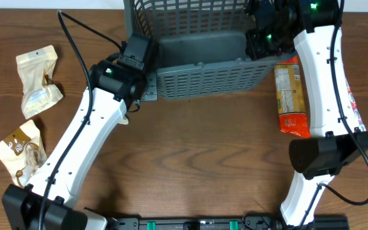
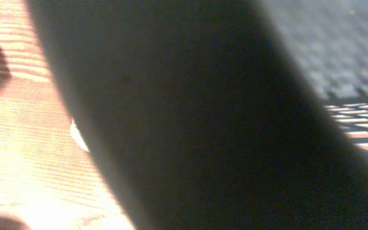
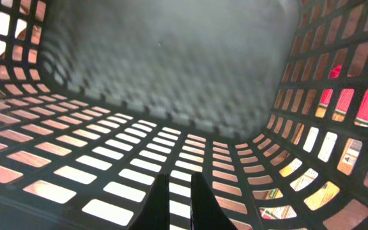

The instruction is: Pack container

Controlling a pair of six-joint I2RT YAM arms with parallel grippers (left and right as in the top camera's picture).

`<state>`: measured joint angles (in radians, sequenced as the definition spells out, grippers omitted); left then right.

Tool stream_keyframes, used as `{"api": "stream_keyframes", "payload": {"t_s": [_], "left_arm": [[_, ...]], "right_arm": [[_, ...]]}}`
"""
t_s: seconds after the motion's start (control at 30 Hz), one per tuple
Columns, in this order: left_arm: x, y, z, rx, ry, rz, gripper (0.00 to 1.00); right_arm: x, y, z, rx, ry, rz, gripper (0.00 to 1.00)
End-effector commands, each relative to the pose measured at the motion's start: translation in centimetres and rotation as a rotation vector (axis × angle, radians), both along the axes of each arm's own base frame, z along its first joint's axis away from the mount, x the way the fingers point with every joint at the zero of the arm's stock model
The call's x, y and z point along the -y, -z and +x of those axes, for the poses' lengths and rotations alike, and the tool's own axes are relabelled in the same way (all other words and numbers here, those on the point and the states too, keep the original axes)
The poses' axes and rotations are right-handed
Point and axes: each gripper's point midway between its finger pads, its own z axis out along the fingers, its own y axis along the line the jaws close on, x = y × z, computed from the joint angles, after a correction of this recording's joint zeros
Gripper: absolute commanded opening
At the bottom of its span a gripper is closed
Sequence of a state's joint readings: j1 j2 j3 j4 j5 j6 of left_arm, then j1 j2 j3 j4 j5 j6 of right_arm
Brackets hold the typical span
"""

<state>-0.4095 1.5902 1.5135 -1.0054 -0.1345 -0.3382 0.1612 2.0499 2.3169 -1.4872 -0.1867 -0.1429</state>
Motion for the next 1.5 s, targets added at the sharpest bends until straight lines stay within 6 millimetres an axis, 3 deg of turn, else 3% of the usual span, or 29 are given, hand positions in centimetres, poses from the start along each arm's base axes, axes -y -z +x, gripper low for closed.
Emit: {"api": "stream_keyframes", "payload": {"t_s": [0.0,0.4,0.57,0.67,0.7,0.87,1.03,1.13,1.3,1.33,1.4,1.47], "left_arm": [[-0.3,0.3,0.4,0.002,0.012,0.018,0.05],[-0.2,0.1,0.7,0.018,0.016,0.014,0.06],[-0.5,0.0,0.6,0.015,0.045,0.032,0.06],[-0.7,-0.8,0.3,0.024,0.068,0.045,0.34],[-0.9,-1.1,0.2,0.028,0.065,0.047,0.38],[-2.1,-2.8,-0.3,0.058,0.039,0.055,0.41],[-2.9,-4.1,-1.0,0.086,0.025,0.045,0.41],[-3.1,-4.9,-1.4,0.107,0.023,0.041,0.41],[-3.4,-6.5,-2.0,0.154,0.02,0.027,0.47],[-3.4,-6.9,-2.1,0.165,0.019,0.022,0.48],[-3.5,-7.6,-2.5,0.187,0.029,0.021,0.51],[-3.7,-8.3,-2.8,0.209,0.048,0.025,0.51]], "right_arm": [[-0.4,0.4,-0.4,-0.023,-0.021,-0.011,0.01],[-1.3,0.6,-1.4,-0.052,-0.047,-0.016,0.01],[-1.5,0.4,-0.7,-0.021,-0.047,-0.011,0.01],[-1.1,0.0,0.3,0.018,-0.033,-0.005,0.14],[-0.8,0.0,0.5,0.024,-0.027,-0.006,0.19],[1.1,-0.1,1.5,0.056,0.022,-0.06,0.21],[1.4,-0.7,2.5,0.102,0.034,-0.06,0.19],[1.5,-1.8,3.4,0.155,0.039,-0.052,0.19],[1.8,-5.1,4.8,0.274,0.054,-0.04,0.31],[1.8,-6.1,5.1,0.306,0.056,-0.034,0.35],[1.8,-8.3,5.3,0.369,0.059,-0.025,0.51],[1.8,-10.9,5.4,0.442,0.063,-0.013,0.59]]}}
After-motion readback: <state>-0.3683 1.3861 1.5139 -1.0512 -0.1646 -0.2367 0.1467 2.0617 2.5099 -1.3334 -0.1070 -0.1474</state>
